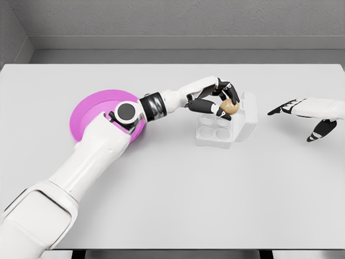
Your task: Pack egg into the box and close the box lid
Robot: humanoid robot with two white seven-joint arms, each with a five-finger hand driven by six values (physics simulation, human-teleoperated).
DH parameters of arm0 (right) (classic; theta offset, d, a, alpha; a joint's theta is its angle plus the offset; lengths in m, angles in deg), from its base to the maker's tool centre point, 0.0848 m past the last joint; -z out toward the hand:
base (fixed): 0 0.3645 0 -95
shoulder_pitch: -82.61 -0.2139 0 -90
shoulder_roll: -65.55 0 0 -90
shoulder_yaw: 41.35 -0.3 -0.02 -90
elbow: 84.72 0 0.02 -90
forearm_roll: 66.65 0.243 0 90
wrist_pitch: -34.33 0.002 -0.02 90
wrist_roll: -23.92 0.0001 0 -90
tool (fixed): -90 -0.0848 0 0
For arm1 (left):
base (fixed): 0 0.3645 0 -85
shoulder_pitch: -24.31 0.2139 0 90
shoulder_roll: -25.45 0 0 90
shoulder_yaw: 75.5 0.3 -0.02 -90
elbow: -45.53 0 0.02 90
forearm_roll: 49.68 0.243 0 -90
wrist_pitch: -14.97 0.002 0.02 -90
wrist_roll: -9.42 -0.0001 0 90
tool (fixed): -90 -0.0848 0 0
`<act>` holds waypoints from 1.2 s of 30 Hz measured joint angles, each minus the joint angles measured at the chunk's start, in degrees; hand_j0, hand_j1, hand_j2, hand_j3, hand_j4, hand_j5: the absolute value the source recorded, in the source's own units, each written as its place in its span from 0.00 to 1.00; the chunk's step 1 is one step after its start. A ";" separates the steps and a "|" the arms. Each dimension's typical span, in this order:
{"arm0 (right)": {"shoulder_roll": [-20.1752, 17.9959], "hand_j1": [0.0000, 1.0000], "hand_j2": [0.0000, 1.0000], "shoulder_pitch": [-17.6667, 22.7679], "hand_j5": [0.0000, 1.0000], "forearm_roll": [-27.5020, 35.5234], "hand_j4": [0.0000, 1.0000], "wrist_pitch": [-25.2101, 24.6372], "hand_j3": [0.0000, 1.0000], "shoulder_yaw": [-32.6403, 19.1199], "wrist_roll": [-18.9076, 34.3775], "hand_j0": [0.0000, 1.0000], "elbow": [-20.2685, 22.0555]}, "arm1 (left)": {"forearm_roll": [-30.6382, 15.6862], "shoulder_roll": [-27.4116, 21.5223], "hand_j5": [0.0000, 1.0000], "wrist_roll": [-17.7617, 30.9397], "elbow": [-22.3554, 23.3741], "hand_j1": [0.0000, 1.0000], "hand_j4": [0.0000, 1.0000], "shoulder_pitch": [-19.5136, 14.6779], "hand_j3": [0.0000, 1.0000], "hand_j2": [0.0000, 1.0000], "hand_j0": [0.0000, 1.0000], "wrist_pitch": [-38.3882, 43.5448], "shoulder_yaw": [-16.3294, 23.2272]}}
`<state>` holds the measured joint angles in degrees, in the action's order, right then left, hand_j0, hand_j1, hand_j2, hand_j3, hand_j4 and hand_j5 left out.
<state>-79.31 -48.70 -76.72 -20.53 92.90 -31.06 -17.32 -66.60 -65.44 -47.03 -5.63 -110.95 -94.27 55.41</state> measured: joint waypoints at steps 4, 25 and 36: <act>0.00 1.00 1.00 0.00 1.00 0.00 1.00 0.00 1.00 0.00 0.00 1.00 0.02 | 0.17 -0.11 0.46 0.02 -0.01 0.46 0.46 0.00 0.46 0.46 0.46 -0.18 0.01; -0.08 1.00 1.00 0.26 1.00 0.00 1.00 0.00 1.00 0.43 0.00 1.00 0.17 | 0.37 -0.77 0.60 -0.02 -0.42 0.60 0.60 0.18 0.60 0.60 0.60 -0.32 -0.02; -0.09 1.00 1.00 0.35 1.00 0.00 1.00 0.00 1.00 0.44 0.00 1.00 0.10 | 0.34 -0.84 0.69 -0.04 -0.55 0.69 0.69 0.35 0.69 0.69 0.69 -0.31 -0.07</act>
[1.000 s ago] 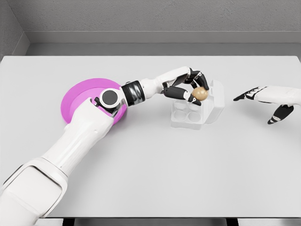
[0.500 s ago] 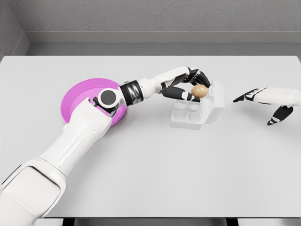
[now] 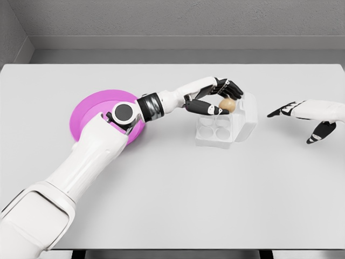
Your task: Pack egg into the box and close the box lid
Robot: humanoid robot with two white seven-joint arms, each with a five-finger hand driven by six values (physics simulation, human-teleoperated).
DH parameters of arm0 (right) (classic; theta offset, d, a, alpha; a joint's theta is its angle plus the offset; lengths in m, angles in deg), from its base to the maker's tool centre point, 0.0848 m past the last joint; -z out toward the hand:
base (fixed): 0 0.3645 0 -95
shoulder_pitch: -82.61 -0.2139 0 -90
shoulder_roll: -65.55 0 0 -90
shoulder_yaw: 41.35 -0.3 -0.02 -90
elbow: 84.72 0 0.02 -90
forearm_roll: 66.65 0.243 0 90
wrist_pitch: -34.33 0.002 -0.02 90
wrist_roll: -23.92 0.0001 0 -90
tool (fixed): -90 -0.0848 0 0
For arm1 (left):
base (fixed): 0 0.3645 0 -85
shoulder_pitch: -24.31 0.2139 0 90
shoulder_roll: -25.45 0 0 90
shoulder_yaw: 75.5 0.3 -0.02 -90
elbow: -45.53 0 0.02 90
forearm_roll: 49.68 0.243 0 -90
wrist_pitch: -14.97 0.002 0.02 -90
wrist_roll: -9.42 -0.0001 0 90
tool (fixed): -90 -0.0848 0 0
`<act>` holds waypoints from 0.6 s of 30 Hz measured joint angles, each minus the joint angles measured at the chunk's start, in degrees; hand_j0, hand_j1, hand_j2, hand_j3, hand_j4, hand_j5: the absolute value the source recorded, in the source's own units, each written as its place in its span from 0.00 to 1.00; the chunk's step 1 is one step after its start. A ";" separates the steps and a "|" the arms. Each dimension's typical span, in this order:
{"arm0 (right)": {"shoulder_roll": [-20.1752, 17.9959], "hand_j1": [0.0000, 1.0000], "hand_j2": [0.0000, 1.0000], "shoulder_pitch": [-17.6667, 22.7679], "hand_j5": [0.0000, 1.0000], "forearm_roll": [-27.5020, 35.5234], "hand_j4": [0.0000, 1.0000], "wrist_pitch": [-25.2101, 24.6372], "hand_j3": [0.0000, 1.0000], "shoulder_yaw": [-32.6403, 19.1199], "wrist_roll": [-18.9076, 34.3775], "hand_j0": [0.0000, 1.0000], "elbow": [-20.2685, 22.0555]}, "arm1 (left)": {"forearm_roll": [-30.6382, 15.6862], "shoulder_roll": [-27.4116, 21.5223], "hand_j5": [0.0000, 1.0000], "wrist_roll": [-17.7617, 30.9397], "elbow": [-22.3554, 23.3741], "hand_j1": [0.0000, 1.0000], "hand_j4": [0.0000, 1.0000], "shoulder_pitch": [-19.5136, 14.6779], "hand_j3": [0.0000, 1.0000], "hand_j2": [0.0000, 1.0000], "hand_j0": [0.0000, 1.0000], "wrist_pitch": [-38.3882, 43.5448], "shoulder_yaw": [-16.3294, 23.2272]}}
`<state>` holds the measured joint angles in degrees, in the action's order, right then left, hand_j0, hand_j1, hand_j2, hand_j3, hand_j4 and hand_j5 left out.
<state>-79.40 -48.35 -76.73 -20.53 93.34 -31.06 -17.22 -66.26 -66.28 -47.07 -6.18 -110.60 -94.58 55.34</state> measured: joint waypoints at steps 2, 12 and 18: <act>0.00 1.00 1.00 0.00 1.00 0.00 1.00 0.00 1.00 0.00 0.00 1.00 0.02 | 0.00 -0.02 0.70 -0.01 -0.08 0.70 0.70 0.00 0.70 0.70 0.70 0.00 0.00; 0.00 1.00 1.00 -0.09 1.00 0.01 1.00 0.00 1.00 -0.05 0.00 1.00 0.03 | -0.26 -1.02 0.71 0.16 -0.35 0.71 0.71 0.00 0.71 0.71 0.71 -1.37 0.00; 0.02 1.00 1.00 1.23 1.00 -0.03 1.00 0.01 1.00 -0.16 0.00 1.00 -0.07 | -0.60 -2.21 0.89 0.35 -1.52 0.89 0.89 -0.35 0.89 0.89 0.89 -2.31 -0.01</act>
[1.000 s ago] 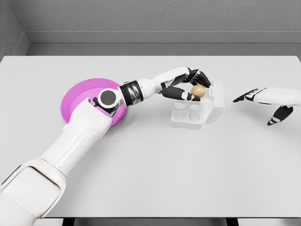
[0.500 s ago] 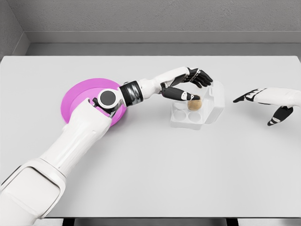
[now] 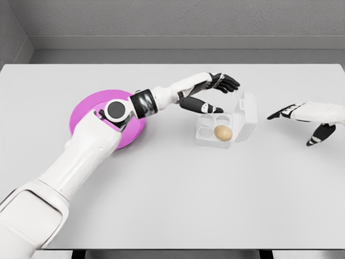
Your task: Pack egg into the box and close the box lid
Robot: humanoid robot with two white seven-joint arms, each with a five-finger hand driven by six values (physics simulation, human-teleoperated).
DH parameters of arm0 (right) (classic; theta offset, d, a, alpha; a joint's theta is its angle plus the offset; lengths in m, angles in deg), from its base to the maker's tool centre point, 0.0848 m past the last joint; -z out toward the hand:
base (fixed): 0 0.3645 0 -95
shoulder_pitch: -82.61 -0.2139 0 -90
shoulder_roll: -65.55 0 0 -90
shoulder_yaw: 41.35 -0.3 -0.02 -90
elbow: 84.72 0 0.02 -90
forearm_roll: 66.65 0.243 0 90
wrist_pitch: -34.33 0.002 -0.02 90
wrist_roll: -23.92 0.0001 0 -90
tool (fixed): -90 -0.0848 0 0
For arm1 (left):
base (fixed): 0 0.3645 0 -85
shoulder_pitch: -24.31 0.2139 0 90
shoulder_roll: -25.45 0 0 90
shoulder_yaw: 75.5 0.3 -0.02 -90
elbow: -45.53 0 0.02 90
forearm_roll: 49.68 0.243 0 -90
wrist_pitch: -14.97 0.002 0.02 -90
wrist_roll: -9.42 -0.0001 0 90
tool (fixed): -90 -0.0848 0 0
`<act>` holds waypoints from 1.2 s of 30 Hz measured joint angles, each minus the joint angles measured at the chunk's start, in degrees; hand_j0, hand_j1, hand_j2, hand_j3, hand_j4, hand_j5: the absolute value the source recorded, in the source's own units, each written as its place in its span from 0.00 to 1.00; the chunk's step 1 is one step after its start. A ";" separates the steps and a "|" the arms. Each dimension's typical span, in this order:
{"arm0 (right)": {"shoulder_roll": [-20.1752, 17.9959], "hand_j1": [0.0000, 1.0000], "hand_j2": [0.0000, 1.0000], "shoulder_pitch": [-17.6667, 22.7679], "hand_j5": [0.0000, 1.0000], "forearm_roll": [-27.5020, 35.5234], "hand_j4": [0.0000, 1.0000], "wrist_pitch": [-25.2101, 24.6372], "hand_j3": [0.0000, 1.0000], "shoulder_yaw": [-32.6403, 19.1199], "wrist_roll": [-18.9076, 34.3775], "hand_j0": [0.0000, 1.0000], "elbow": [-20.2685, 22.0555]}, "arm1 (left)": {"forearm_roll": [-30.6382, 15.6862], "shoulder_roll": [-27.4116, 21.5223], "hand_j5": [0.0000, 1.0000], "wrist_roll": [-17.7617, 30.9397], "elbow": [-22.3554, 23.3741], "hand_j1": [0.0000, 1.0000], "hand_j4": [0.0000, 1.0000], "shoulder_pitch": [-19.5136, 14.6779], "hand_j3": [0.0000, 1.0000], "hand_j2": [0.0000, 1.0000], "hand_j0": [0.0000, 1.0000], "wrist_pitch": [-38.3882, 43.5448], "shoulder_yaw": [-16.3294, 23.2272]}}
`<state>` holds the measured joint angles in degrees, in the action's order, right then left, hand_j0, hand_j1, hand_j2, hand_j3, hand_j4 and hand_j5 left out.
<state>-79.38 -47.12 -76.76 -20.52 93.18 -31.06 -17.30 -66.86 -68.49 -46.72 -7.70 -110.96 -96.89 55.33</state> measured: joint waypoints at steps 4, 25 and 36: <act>0.04 1.00 1.00 0.18 1.00 -0.02 1.00 -0.01 1.00 0.06 -0.03 1.00 0.30 | -2.37 -3.38 1.00 0.06 -4.96 1.00 1.00 -0.70 1.00 1.00 1.00 -0.13 0.13; 0.74 1.00 1.00 -0.61 1.00 0.07 1.00 -0.02 1.00 0.33 -0.32 1.00 11.85 | -13.17 -29.30 1.00 1.15 -30.62 1.00 1.00 -1.14 1.00 1.00 1.00 -0.10 1.04; 2.52 1.00 1.00 -2.64 1.00 0.19 1.00 0.00 1.00 -2.99 -0.31 1.00 15.05 | 4.78 -42.87 1.00 1.17 -39.93 1.00 1.00 2.20 1.00 1.00 1.00 -5.24 -3.48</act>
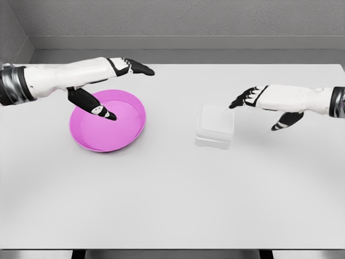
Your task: Pack egg into the box and close the box lid
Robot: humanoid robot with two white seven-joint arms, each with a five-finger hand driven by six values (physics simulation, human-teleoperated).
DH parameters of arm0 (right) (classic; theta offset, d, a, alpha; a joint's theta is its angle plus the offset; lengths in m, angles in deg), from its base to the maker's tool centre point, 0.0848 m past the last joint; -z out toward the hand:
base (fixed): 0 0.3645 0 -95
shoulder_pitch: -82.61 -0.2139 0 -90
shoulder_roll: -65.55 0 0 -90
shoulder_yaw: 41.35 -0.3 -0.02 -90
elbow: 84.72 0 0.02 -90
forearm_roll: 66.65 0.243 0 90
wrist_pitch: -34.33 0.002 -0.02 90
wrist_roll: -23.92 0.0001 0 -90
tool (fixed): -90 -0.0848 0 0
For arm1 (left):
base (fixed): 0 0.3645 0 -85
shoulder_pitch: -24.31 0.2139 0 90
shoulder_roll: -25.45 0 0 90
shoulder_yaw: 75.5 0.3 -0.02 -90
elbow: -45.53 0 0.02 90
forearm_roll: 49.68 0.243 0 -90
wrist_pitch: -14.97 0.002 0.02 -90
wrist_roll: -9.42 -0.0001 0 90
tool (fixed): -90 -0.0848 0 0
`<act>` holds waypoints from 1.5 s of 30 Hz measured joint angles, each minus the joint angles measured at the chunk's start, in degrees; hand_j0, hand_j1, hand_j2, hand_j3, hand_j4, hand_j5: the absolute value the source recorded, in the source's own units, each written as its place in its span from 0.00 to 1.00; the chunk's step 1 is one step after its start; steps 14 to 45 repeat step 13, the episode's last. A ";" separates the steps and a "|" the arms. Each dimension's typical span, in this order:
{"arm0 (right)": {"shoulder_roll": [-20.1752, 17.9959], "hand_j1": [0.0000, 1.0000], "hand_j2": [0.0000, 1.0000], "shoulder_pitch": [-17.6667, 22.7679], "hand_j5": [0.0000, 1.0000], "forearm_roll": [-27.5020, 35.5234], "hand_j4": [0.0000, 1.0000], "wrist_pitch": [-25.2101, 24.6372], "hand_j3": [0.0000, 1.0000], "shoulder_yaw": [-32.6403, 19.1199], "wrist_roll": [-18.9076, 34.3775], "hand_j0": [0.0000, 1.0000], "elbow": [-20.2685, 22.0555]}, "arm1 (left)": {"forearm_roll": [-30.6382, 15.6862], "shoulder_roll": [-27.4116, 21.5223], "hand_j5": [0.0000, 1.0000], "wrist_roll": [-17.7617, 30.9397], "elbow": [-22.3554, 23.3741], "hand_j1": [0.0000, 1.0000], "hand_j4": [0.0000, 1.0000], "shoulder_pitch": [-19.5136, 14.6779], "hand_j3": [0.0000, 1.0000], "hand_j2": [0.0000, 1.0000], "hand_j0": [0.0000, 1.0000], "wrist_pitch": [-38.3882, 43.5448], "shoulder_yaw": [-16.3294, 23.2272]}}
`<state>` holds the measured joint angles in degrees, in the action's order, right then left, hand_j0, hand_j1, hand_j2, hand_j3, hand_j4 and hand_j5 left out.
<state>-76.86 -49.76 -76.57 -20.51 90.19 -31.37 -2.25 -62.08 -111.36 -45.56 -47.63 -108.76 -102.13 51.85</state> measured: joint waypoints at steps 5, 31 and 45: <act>-2.86 1.00 1.00 1.32 1.00 0.01 1.00 -0.01 1.00 -3.31 -0.03 1.00 -2.31 | 2.02 -0.69 1.00 0.00 -0.49 1.00 1.00 0.09 1.00 1.00 1.00 -2.69 -0.69; -3.27 1.00 1.00 5.19 1.00 0.12 1.00 0.00 1.00 -6.60 -0.28 1.00 -7.37 | 2.47 -0.86 1.00 0.00 -0.61 1.00 1.00 0.35 1.00 1.00 1.00 -3.70 -0.79; -3.27 1.00 1.00 5.19 1.00 0.12 1.00 0.00 1.00 -6.60 -0.28 1.00 -7.37 | 2.47 -0.86 1.00 0.00 -0.61 1.00 1.00 0.35 1.00 1.00 1.00 -3.70 -0.79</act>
